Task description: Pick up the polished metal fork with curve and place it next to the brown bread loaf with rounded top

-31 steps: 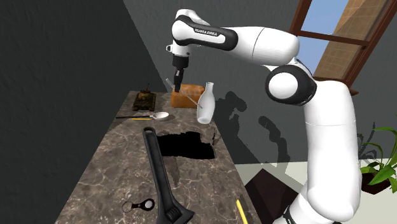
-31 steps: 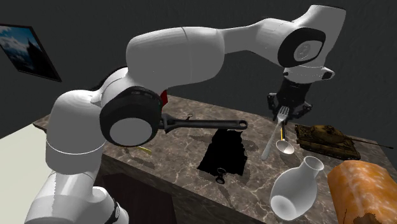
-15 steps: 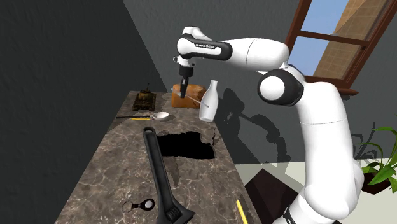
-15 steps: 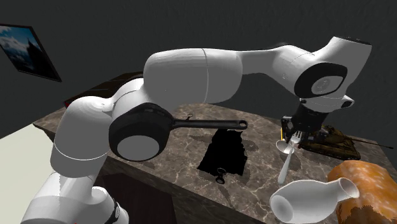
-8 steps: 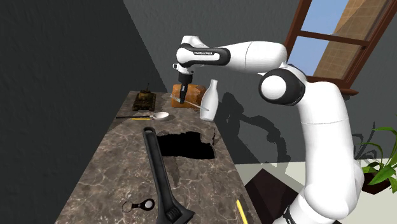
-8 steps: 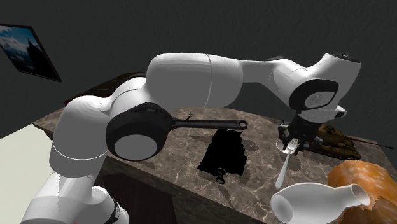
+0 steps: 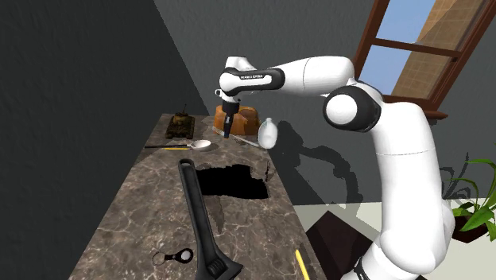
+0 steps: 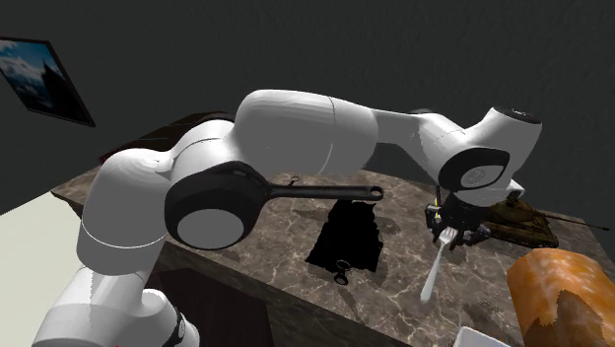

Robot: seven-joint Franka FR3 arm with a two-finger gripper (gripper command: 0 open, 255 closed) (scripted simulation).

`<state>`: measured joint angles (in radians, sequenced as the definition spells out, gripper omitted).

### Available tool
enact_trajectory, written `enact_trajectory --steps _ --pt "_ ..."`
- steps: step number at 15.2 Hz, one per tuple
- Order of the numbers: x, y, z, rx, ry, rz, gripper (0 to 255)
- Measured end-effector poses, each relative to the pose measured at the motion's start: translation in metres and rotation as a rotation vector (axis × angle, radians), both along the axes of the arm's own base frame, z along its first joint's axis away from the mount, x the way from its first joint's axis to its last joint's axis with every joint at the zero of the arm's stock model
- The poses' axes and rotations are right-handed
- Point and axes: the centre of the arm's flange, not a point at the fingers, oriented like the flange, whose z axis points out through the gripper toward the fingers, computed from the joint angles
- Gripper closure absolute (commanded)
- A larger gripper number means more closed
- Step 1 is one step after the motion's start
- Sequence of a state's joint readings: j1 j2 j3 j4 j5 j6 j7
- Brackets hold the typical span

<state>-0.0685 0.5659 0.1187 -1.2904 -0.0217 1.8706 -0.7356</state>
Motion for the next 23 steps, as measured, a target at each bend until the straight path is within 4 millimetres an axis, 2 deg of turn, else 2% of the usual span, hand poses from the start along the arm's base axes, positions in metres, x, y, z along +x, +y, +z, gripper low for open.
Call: enact_trajectory --steps 14,21,22,23 --pt "0.001 -0.001 -0.074 0.000 -0.001 0.000 255" --pt "0.000 -0.001 -0.079 0.000 -0.001 0.000 255" --pt "0.000 -0.001 -0.079 0.000 -0.001 0.000 0" --pt "0.000 -0.001 -0.079 0.000 -0.001 0.000 0"
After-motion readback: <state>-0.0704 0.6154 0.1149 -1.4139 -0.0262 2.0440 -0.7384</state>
